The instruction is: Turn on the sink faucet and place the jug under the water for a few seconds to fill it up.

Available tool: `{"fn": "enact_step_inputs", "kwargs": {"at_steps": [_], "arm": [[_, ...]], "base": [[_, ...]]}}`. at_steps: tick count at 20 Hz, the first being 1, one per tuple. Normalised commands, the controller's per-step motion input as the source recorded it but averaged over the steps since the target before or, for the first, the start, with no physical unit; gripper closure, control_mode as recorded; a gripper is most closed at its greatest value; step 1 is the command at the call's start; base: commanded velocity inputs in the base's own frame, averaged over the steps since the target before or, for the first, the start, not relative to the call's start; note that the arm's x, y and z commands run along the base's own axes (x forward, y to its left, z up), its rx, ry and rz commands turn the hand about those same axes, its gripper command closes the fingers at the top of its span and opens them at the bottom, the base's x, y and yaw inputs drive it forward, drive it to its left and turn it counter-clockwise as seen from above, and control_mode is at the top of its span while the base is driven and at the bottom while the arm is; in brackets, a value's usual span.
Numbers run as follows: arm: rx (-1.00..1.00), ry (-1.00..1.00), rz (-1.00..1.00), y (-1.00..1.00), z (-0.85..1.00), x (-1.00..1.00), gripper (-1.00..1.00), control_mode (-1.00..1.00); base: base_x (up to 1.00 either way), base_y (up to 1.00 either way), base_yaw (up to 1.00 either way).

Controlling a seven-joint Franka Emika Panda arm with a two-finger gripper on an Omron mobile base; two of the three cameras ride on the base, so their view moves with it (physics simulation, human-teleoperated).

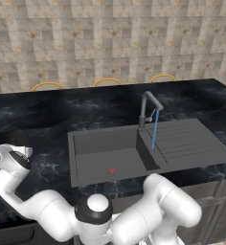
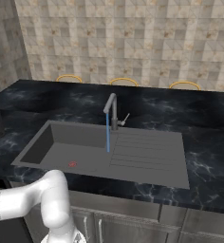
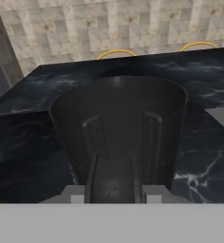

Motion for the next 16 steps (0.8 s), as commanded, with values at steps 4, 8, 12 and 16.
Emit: {"fn": "enact_step_inputs", "kwargs": {"at_steps": [4, 8, 12, 16], "arm": [[0.00, 0.00, 0.00, 0.00, -0.10, 0.06, 1.00, -1.00], [0.00, 0.05, 0.00, 0.08, -0.04, 0.02, 1.00, -1.00], [0.00, 0.01, 0.00, 0.00, 0.00, 0.00, 1.00, -1.00], [0.02, 0.00, 0.00, 0.00, 0.00, 0.00, 1.00, -1.00]], "base": [[0.00, 0.00, 0.00], [0.00, 0.00, 0.00], [0.00, 0.00, 0.00], [0.00, 0.00, 0.00]]}}
